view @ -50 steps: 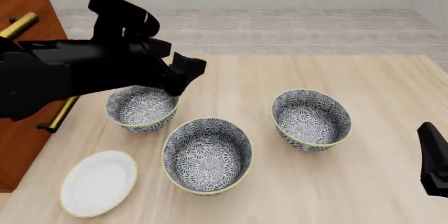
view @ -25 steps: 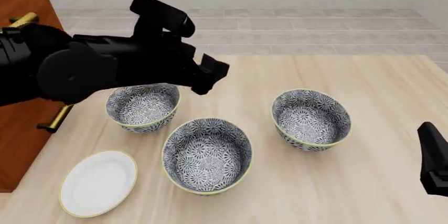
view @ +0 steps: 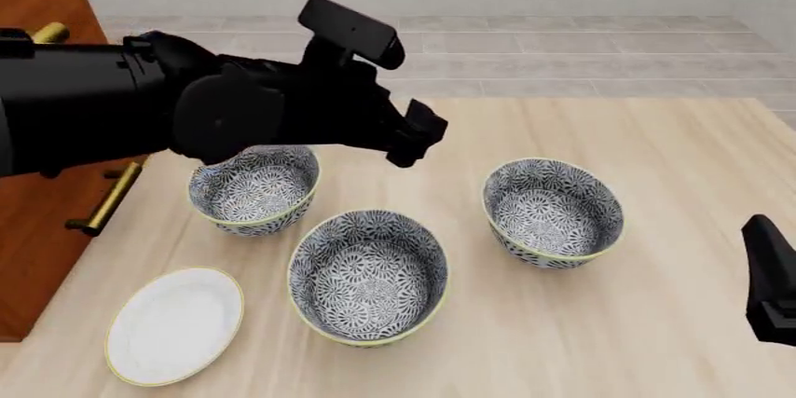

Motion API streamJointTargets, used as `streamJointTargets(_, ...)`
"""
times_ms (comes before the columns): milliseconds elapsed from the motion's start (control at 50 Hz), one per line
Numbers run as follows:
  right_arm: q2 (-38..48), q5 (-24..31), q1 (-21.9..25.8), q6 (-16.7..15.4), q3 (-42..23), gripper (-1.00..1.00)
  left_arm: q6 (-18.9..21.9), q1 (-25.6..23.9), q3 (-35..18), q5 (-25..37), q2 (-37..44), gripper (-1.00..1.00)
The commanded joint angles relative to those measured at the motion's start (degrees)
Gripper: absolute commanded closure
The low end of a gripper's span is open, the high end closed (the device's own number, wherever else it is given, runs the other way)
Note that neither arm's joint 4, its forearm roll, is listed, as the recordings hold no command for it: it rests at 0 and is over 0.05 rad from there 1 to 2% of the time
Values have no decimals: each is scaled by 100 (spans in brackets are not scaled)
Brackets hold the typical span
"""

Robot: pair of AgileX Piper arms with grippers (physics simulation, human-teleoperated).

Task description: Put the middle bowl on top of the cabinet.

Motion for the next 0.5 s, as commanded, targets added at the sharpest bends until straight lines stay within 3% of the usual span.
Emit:
streamJointTargets(20, 44, -29, -13, 11, 3, -100, -59, -91, -341, 84, 349, -100)
streamJointTargets(500, 157, -133, -33, 18, 4, -100, -348, -343, -801, 168, 831, -100)
